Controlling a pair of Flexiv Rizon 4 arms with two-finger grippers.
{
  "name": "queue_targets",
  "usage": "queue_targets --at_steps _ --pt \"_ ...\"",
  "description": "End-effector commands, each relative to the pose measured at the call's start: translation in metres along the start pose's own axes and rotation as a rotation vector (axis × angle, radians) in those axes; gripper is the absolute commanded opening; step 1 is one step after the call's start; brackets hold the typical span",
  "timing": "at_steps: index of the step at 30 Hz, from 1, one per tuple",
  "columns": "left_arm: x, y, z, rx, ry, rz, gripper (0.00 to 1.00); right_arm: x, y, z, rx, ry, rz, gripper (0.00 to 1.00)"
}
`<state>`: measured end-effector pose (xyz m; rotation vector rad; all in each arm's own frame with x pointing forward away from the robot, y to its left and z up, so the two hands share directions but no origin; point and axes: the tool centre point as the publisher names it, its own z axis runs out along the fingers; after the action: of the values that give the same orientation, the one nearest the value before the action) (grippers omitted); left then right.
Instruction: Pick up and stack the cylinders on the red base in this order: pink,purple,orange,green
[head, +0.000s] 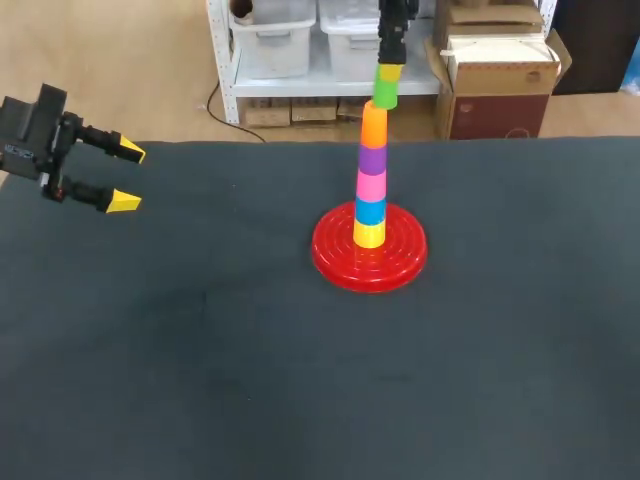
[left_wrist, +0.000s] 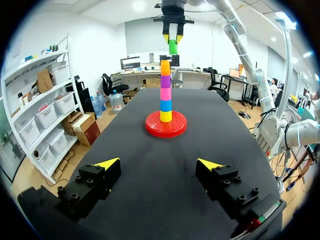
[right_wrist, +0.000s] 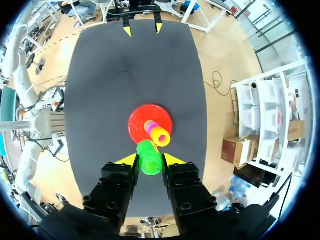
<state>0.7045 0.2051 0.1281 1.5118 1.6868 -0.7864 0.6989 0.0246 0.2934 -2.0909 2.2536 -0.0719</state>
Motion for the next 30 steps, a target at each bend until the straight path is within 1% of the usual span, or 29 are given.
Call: queue_targets --at_steps 1,8,12,18,30 --pt "0.001 -0.001 0.000 -0.002 -0.002 0.003 1.00 -0.001 -0.003 0.005 0.042 0.001 -0.002 0.00" --pt "0.001 -0.001 0.000 -0.002 -0.002 0.003 1.00 -0.004 -0.013 0.019 0.012 0.001 -0.007 0.00" --pt "0.001 -0.001 0.000 -0.002 -0.002 0.003 1.00 -0.004 -0.017 0.022 -0.002 0.003 -0.011 0.00" --pt "0.001 -0.001 0.000 -0.002 -0.002 0.003 1.00 -0.005 -0.026 0.023 -0.003 0.011 -0.014 0.00" --pt "0.001 -0.001 0.000 -0.002 -0.002 0.003 1.00 -0.014 -0.037 0.026 -0.012 0.021 -0.039 0.00"
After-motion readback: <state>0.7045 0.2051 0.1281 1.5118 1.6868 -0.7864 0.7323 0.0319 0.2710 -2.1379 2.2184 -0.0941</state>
